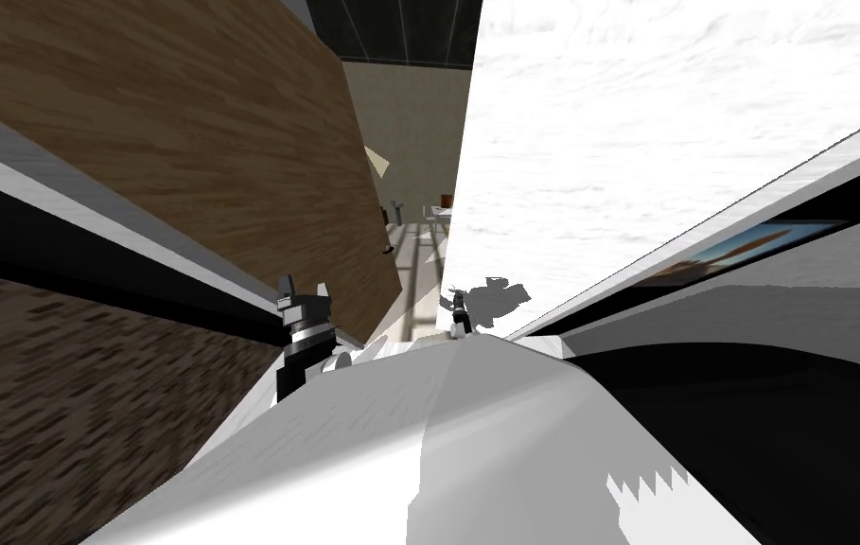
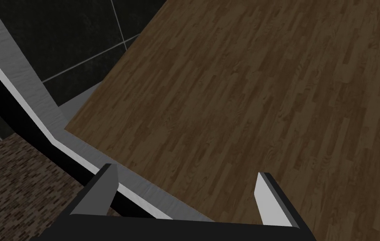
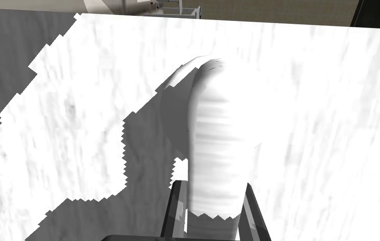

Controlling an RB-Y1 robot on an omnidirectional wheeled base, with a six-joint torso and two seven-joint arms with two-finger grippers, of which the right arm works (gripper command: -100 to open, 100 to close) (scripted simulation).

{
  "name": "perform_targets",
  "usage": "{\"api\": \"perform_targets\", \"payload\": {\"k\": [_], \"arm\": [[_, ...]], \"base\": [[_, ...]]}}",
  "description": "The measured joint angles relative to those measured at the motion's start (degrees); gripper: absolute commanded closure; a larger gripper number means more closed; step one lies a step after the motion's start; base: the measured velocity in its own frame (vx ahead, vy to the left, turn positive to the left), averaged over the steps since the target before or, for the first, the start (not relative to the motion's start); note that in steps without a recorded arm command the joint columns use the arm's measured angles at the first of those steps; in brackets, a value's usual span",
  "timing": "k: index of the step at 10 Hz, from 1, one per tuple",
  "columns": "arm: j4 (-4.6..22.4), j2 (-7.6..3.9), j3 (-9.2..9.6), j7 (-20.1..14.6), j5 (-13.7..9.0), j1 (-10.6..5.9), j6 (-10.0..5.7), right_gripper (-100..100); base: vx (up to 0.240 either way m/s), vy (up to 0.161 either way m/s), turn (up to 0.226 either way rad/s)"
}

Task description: Push the door open

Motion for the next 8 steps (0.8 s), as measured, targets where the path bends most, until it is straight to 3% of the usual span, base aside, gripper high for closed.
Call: {"api": "perform_targets", "payload": {"k": [1, 3, 4, 5, 6, 7, 8], "arm": [[0.3, -0.63, -0.37, -0.3, -0.3, -0.12, -0.08, 100], [-0.7, -0.55, -1.25, 0.3, -0.9, 0.49, -0.09, 100], [0.2, -0.84, -1.96, 0.5, -1.4, -0.02, -0.20, 100], [-2.1, -0.69, -2.56, 1.1, -1.8, 1.57, 0.49, 100], [-2.5, -0.67, -3.18, 1.5, -2.2, 1.82, 0.61, 100], [-1.2, -1.20, -3.92, 1.4, -2.8, 1.01, 0.26, 100], [-2.0, -1.27, -4.73, 1.8, -3.3, 1.33, 0.56, 100]], "base": [[0.136, 0.023, -0.029], [0.172, 0.045, -0.069], [0.205, 0.045, -0.041], [0.208, 0.043, -0.106], [0.212, 0.053, -0.074], [0.203, 0.061, -0.060], [0.205, 0.043, -0.056]]}}
